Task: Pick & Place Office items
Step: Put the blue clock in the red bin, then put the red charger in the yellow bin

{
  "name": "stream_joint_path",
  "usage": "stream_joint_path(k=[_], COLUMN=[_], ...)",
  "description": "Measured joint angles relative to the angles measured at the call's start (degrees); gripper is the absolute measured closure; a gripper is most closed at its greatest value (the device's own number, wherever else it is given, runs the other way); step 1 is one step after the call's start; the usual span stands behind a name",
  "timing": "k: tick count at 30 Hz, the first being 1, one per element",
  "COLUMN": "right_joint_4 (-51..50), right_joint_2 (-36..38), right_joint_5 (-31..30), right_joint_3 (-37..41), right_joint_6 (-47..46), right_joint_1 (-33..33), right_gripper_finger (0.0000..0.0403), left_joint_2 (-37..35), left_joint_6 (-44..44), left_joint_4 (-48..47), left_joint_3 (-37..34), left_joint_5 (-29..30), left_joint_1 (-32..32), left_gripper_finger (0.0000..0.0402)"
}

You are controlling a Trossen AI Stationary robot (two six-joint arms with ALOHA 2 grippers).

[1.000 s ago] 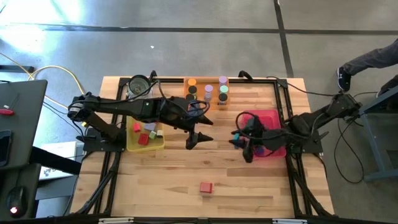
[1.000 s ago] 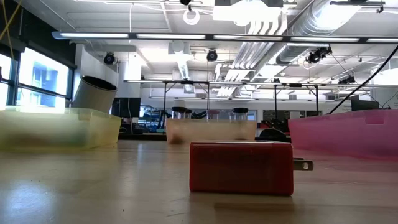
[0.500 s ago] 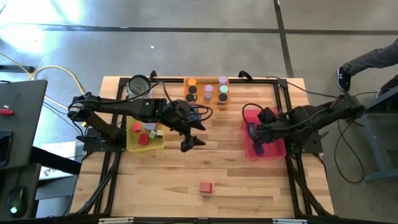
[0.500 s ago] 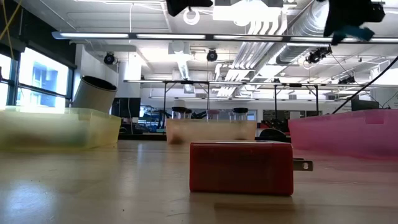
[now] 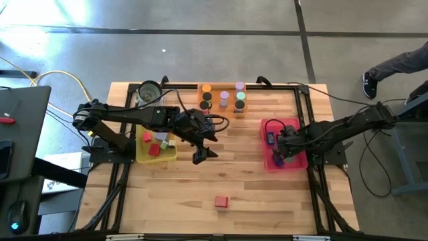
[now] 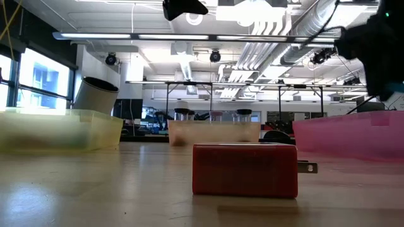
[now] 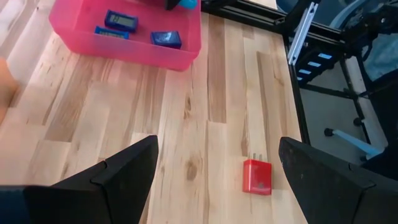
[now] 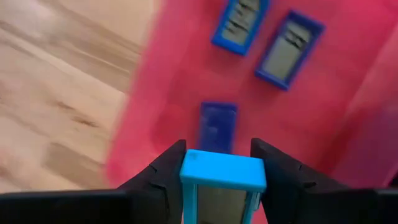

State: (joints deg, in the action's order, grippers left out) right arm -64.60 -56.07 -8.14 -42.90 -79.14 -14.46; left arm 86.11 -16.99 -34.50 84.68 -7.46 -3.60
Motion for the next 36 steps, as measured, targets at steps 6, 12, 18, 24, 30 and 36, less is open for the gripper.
stream_joint_path(k=[6,12,18,24,30,36], right_joint_4=[0.4,0.8,0.8,0.8,2.8,9.7], right_joint_2=[-0.2,-1.6,-3.9,-6.0,-4.9,-2.1], right_joint_5=[4.3,3.6,4.0,3.6,0.6,1.0], right_joint_3=[5.4,5.5,5.5,5.5,5.4,2.3], right_joint_6=[-4.5,-6.2,-6.2,-4.8,-2.3,3.1], right_joint_1=[0.0,0.5,2.4,2.7,2.6,2.6], right_gripper_finger=[0.026,0.026,0.0204,0.0151,0.014,0.0148], left_joint_2=[0.0,0.0,0.0,0.0,0.0,0.0], left_joint_6=[1.1,-0.8,-4.3,-4.4,-4.5,-4.0], left_joint_4=[0.2,0.2,0.3,0.3,0.3,0.5], left_joint_3=[0.0,0.0,0.0,0.0,0.0,0.0], left_joint_5=[0.0,0.0,0.0,0.3,2.2,2.3], left_joint_1=[0.0,0.0,-0.6,-2.5,-4.3,-5.5], left_gripper_finger=[0.0076,0.0076,0.0076,0.0076,0.0076,0.0077])
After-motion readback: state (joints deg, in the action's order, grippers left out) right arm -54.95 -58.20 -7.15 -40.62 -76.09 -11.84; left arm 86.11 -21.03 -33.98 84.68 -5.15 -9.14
